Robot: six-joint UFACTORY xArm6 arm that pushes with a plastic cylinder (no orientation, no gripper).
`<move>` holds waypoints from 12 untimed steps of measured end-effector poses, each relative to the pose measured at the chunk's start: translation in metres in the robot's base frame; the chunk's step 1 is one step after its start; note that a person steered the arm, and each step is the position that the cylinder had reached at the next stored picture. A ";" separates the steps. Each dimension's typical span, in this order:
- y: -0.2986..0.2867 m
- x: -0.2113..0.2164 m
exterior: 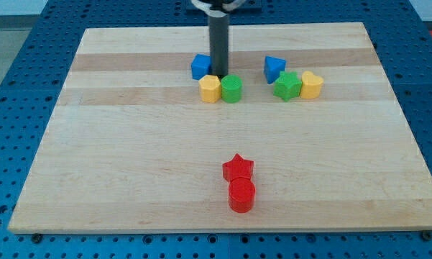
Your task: Move the cube towards the center left of the board
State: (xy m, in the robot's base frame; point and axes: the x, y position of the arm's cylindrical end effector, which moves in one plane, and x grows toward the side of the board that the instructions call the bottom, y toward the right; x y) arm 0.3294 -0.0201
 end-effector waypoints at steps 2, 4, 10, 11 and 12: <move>-0.046 -0.023; -0.111 -0.020; -0.202 0.034; -0.182 0.010; -0.142 -0.047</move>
